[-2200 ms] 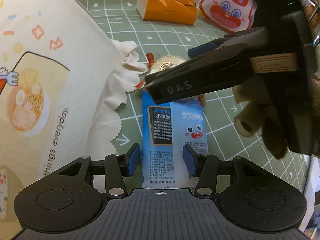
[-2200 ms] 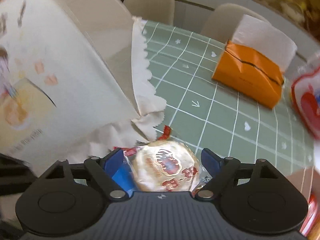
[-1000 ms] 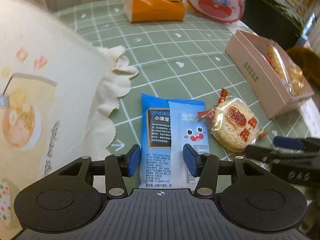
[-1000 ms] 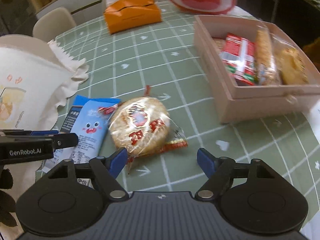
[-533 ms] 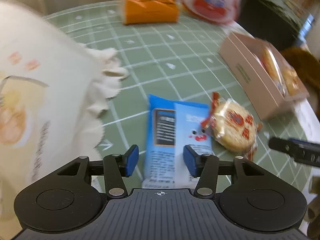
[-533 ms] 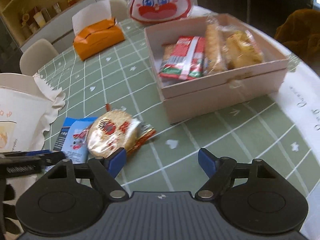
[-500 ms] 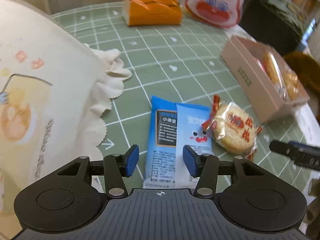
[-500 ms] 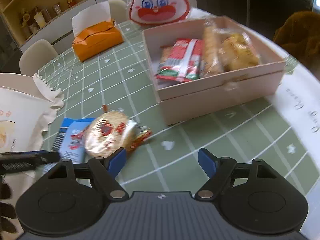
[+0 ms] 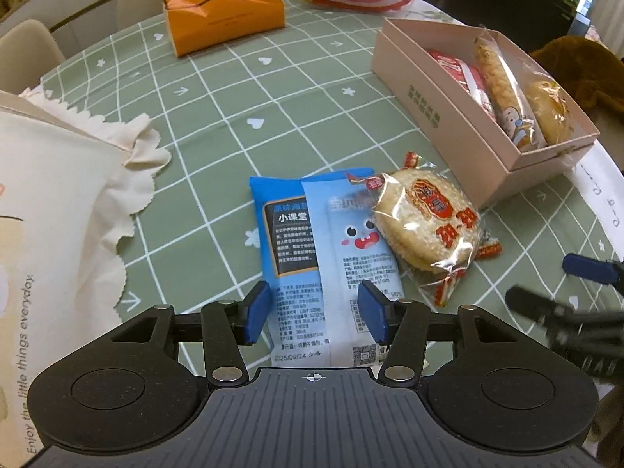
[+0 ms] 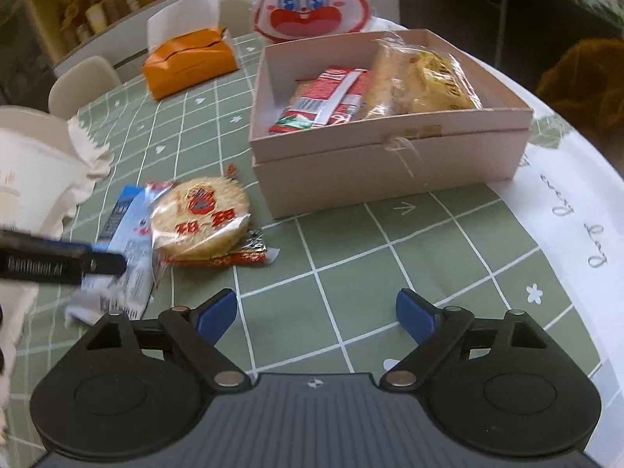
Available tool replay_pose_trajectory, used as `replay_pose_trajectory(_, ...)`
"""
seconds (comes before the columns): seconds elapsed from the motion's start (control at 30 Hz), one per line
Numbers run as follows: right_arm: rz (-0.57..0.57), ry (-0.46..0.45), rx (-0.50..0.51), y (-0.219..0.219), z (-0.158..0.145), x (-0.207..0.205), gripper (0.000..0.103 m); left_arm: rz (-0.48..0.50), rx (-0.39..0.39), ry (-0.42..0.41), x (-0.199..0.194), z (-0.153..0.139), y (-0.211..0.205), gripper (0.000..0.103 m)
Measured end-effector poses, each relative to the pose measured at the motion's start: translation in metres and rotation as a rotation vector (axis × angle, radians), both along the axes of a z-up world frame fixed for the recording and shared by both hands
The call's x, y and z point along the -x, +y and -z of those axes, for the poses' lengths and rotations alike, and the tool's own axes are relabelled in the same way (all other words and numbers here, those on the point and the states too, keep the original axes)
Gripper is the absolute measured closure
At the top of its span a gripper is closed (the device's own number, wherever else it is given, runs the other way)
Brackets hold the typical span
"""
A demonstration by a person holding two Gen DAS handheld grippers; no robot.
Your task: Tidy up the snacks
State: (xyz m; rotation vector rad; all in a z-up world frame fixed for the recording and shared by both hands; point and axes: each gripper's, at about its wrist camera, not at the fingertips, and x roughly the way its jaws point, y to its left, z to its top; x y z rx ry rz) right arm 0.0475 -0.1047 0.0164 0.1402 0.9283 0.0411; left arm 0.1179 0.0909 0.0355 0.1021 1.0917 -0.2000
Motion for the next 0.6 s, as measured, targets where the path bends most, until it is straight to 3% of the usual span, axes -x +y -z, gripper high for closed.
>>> replay_pose_trajectory(0.17, -0.035, -0.015, 0.016, 0.006, 0.004, 0.004, 0.0, -0.025, -0.001, -0.008, 0.0, 0.001, 0.002, 0.034)
replay_pose_trajectory(0.27, 0.01, -0.008, -0.036, 0.002, 0.003, 0.001, 0.0, -0.041, -0.012, -0.01, 0.004, 0.0, 0.01, 0.029)
replay_pose_trajectory(0.37, -0.023, 0.038, 0.002, 0.007, 0.002, -0.006, 0.0, -0.06, -0.037, -0.02, 0.012, -0.001, 0.023, 0.026)
replay_pose_trajectory(0.43, -0.087, 0.071, 0.03, 0.014, 0.0, -0.014, 0.003, -0.087, -0.036, -0.018, 0.017, -0.002, 0.036, 0.026)
replay_pose_trajectory(0.53, -0.15, 0.007, 0.006, 0.026, -0.012, -0.018, 0.005, -0.133, -0.012, -0.014, 0.022, -0.005, 0.055, 0.027)
replay_pose_trajectory(0.6, -0.182, -0.021, 0.004, 0.039, -0.017, -0.03, 0.005, -0.146, 0.015, -0.025, 0.026, -0.011, 0.062, 0.034)
